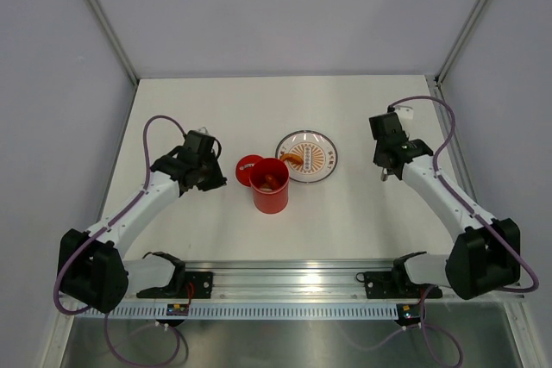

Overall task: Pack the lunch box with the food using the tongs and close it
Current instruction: Place the clamp at the corner of the board.

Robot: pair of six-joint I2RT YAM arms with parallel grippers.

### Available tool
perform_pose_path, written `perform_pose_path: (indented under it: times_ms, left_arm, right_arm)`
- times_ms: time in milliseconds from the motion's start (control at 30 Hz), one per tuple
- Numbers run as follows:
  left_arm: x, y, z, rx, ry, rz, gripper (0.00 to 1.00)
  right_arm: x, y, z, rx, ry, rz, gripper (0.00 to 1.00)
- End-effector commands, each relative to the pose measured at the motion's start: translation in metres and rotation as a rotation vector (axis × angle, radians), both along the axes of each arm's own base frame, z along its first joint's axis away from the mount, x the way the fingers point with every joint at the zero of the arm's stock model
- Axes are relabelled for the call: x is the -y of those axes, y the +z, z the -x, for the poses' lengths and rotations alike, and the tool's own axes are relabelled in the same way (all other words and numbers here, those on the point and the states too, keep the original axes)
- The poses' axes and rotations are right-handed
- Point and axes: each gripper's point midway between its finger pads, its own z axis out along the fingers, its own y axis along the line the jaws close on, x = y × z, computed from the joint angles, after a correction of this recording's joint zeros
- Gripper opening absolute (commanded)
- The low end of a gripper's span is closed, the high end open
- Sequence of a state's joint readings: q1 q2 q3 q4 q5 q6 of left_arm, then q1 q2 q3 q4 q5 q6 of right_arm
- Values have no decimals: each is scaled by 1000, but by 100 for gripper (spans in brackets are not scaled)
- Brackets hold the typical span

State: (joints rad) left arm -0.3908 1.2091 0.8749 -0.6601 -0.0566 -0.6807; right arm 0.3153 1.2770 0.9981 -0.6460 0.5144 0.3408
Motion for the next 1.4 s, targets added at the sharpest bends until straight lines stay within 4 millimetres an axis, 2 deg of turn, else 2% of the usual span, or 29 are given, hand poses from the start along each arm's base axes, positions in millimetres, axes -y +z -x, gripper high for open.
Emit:
perform_pose_path:
  times_ms: [0, 33, 100, 133, 267, 300, 400, 433, 500, 533, 567, 600, 700, 800, 833, 867, 967, 1033, 1167, 1200, 1267, 1367]
  left_arm:
    - [7, 16, -13, 52, -16, 29, 19]
    - [8, 15, -13, 51, -19, 34, 18]
    - [8, 15, -12, 47, -17, 39, 19]
    - [8, 15, -12, 46, -18, 42, 19]
    - [8, 27, -11, 75, -20, 50, 19]
    - [7, 28, -10, 75, -22, 47, 19]
    - [6, 32, -10, 78, -30, 43, 21]
    - [6, 32, -10, 73, -33, 42, 22]
    - [6, 32, -12, 72, -38, 36, 24]
    - [5, 31, -12, 68, -39, 32, 25]
    - [5, 31, -12, 65, -40, 27, 28]
    - [5, 31, -13, 65, -41, 26, 29]
    - [7, 31, -17, 65, -47, 27, 37]
    - [9, 29, -23, 60, -46, 22, 43]
    - [8, 30, -26, 61, -39, 19, 43]
    - [9, 29, -27, 58, -38, 19, 44]
    - [12, 25, -34, 46, -35, 21, 44]
    - [15, 19, -39, 34, -36, 24, 43]
    - [25, 6, -52, 7, -35, 38, 39]
    - [31, 4, -53, -2, -51, 59, 38]
    - [41, -1, -54, -18, -71, 80, 36]
    - [55, -5, -51, -29, -109, 83, 36]
  right_arm:
    - [-6, 26, -58, 186, -49, -64, 11]
    - [-6, 12, -70, 157, -54, -50, 11]
    - [3, 2, -90, 165, -84, -47, 12]
    - [6, -14, -101, 135, -90, -38, 12]
    - [22, -37, -139, 133, -97, -40, 12]
    - [28, -52, -149, 114, -91, -33, 12]
    - [33, -58, -181, 120, -74, -27, 15]
    - [35, -62, -183, 93, -80, -24, 17]
    - [39, -69, -189, 72, -75, -18, 42]
    - [39, -63, -196, 84, -73, -26, 53]
    - [41, -64, -195, 60, -74, -31, 66]
    - [40, -62, -200, 62, -69, -38, 71]
    - [36, -60, -200, 44, -52, -51, 89]
    - [35, -54, -195, 40, -46, -57, 95]
    - [35, -50, -192, 45, -48, -62, 96]
    - [33, -38, -190, 68, -41, -75, 96]
    - [29, -32, -176, 61, -32, -103, 97]
    - [25, -16, -165, 79, -33, -137, 97]
    - [12, 2, -136, 89, -31, -239, 97]
    - [6, 15, -129, 118, -28, -277, 97]
    - [2, 12, -114, 99, -25, -306, 97]
    - [4, 20, -94, 110, -34, -320, 98]
